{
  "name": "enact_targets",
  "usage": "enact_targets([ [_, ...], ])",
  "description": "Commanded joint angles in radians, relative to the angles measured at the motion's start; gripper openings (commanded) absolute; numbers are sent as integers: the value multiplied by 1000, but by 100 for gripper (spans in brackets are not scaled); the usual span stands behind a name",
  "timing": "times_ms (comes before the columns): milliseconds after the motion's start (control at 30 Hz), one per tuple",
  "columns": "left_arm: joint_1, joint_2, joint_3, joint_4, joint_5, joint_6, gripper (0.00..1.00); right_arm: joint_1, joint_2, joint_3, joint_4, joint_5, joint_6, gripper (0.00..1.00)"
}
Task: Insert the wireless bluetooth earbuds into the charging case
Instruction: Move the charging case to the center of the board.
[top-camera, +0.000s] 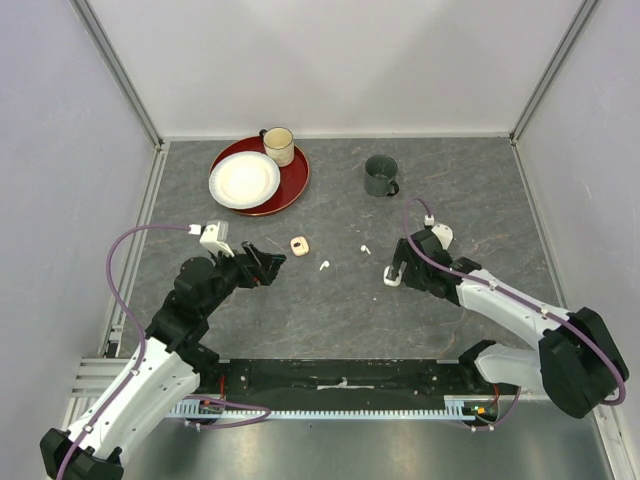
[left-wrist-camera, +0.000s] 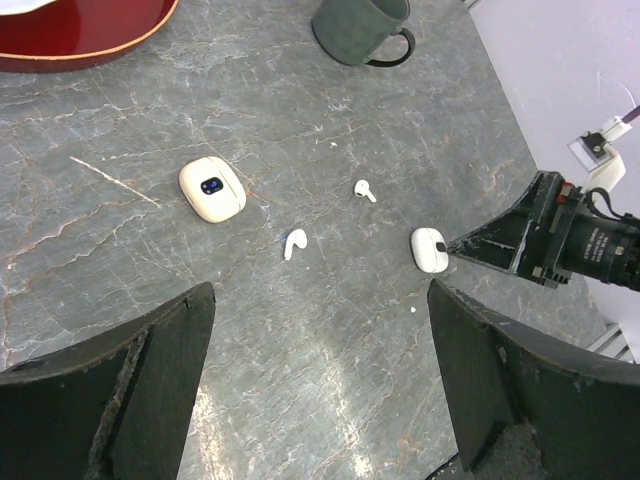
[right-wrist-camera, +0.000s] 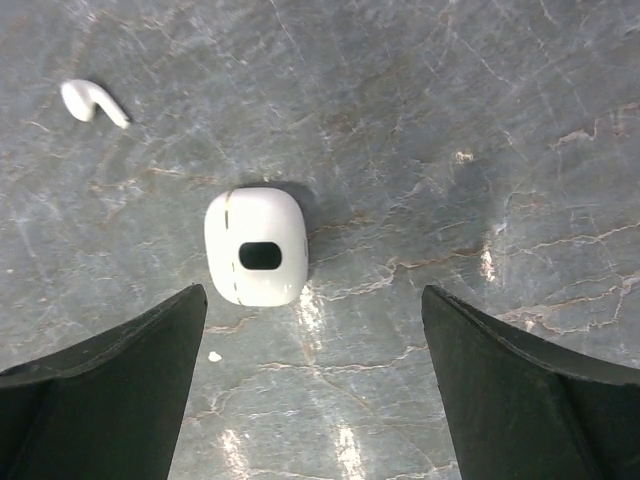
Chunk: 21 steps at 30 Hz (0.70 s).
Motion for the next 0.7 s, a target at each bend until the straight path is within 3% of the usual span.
enact_targets([
  [0, 4, -4, 30, 11, 16, -8, 92, 0, 65, 20, -16, 2, 17, 95],
  [200, 4, -26, 29, -5, 10, -8, 92, 0, 151, 18, 102, -96, 34, 93],
  [667, 4, -24, 12, -7, -13, -19, 92, 3, 212, 49, 196, -233, 106, 91],
])
